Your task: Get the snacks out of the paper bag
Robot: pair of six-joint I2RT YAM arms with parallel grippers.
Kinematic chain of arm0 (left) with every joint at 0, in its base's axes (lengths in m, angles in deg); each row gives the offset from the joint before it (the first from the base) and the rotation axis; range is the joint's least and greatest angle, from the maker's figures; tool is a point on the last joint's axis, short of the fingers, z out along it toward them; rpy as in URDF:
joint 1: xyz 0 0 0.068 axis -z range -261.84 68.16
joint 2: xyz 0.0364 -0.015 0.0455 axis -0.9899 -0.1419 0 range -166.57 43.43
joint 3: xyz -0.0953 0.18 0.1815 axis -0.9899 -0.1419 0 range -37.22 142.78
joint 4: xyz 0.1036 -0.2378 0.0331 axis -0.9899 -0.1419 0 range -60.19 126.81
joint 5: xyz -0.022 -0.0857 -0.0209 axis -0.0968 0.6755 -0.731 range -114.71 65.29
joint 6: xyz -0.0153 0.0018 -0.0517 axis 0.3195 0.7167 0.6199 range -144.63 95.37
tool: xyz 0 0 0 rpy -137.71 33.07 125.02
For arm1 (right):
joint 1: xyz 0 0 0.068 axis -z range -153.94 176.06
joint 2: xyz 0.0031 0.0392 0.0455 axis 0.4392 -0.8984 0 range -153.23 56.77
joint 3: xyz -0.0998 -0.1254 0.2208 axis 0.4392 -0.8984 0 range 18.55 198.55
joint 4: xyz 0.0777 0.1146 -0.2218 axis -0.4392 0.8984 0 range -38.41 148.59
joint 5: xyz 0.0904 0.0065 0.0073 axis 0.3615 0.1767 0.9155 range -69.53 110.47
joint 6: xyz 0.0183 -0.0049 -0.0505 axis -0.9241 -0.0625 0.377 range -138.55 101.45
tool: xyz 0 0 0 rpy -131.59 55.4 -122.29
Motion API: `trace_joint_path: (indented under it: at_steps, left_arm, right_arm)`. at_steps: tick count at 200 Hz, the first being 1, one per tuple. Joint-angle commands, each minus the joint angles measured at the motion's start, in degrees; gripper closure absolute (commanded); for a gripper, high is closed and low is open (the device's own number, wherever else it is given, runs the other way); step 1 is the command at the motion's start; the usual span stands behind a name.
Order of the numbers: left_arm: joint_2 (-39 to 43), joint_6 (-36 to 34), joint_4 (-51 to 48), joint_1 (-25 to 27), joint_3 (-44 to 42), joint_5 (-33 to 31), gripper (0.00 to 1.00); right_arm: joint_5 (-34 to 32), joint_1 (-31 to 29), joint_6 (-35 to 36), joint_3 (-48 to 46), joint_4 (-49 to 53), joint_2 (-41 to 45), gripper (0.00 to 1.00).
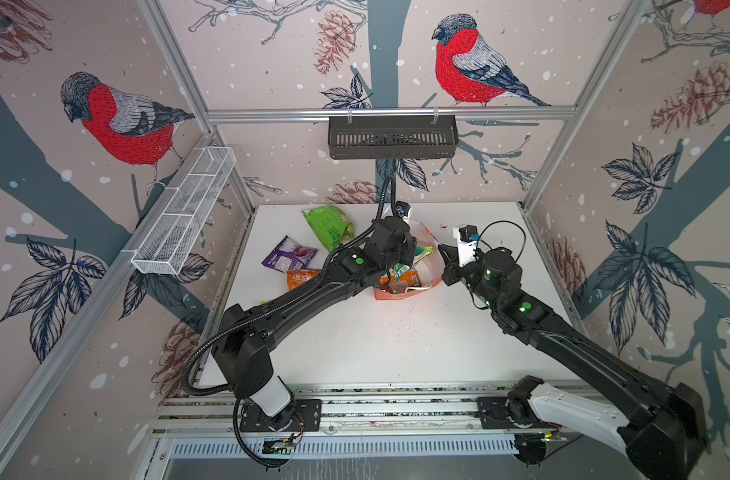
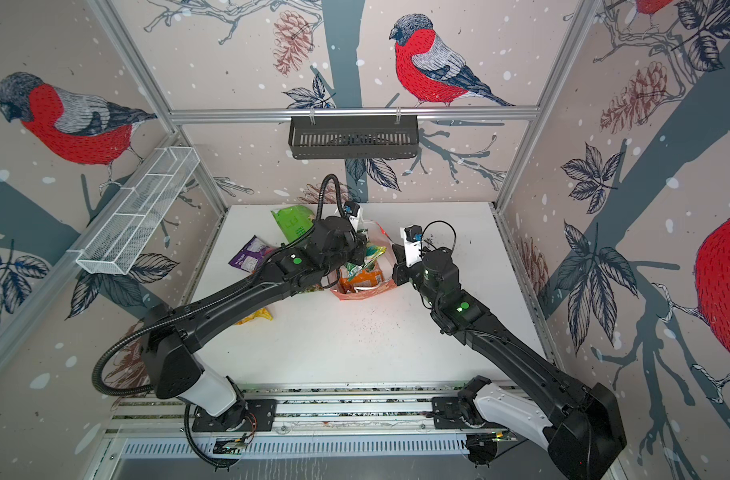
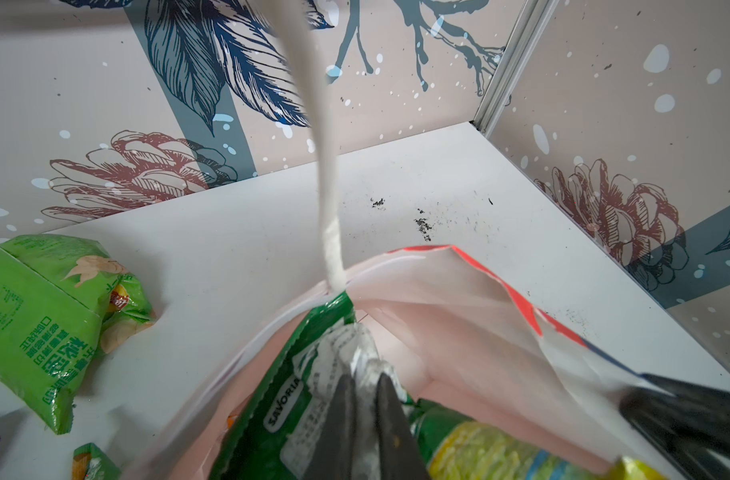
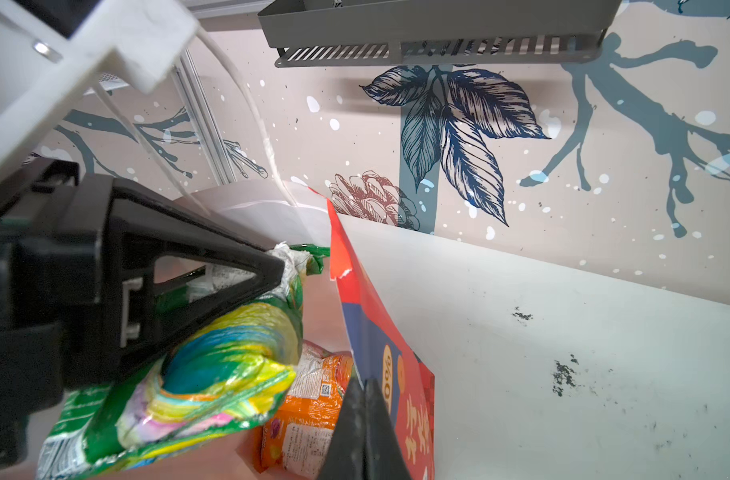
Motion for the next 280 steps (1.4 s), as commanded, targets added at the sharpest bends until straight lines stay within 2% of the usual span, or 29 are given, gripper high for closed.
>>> trace_joint_path:
  at_steps: [1,46,154,202,280]
  left_arm:
    - [1.33,0.28,3.05,-0.13,0.87,0.7,1.0]
    - [3.01,0.84,3.56,-0.17,0.97,3.33,1.0]
    - [6.64,0.95,3.66,-0.35,0.66,4.0,1.0]
    - [8.52,0.65,3.08,-0.35,0.15,2.94,1.0]
    - [11.04,0.43,2.87,-0.75,0.15,-0.51,1.0]
  right_arm:
    - [-0.69,-0.07,-0.73,-0.11,-1.49,-0.15,1.0]
    - [-2.62,-0.07,-0.98,-0.02,-1.44,-0.23,1.0]
    - [-4.25,0.37,-2.15,-0.53,-1.7,0.4,1.0]
    - [-4.53,1.75,-3.46,-0.73,-2.39,0.68,1.0]
    - [-10.4,4.01,-5.77,-0.54,-0.9,2.13,1.0]
